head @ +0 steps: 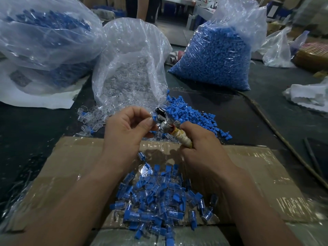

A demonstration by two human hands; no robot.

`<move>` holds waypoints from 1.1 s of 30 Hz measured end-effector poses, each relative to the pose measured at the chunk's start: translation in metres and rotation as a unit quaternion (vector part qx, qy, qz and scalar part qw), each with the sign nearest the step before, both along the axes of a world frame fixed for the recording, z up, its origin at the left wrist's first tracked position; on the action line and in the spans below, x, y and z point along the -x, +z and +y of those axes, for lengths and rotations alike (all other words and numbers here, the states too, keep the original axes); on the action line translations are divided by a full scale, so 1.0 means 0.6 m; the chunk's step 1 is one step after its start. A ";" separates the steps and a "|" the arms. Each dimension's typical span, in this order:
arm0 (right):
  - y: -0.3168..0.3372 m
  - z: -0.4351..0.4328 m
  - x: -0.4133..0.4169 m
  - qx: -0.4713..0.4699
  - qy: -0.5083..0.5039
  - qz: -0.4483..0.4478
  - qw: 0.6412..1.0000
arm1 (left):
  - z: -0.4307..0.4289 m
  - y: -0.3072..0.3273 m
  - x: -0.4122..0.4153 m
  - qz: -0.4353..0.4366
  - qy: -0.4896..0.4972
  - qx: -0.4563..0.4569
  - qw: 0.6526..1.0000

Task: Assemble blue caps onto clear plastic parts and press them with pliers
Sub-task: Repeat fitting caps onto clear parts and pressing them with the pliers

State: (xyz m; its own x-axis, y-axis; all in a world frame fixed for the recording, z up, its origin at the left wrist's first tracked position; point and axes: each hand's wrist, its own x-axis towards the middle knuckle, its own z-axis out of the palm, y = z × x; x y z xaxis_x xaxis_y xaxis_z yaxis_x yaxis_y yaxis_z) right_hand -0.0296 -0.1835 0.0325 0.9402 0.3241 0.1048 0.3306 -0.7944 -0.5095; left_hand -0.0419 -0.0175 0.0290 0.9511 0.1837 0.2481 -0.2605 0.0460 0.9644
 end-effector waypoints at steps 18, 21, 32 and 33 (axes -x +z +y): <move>0.001 0.006 0.003 -0.015 -0.020 -0.017 1.000 | -0.004 0.007 0.007 0.008 0.020 -0.027 0.999; -0.002 0.006 0.000 0.008 -0.007 -0.020 1.000 | -0.005 0.005 0.005 0.015 0.029 -0.032 0.999; -0.002 -0.018 -0.016 0.064 0.023 0.013 0.998 | 0.016 0.024 0.014 0.032 -0.043 0.005 0.999; -0.002 -0.016 -0.016 0.066 0.030 0.025 0.997 | 0.013 0.026 0.017 0.048 -0.083 0.002 0.995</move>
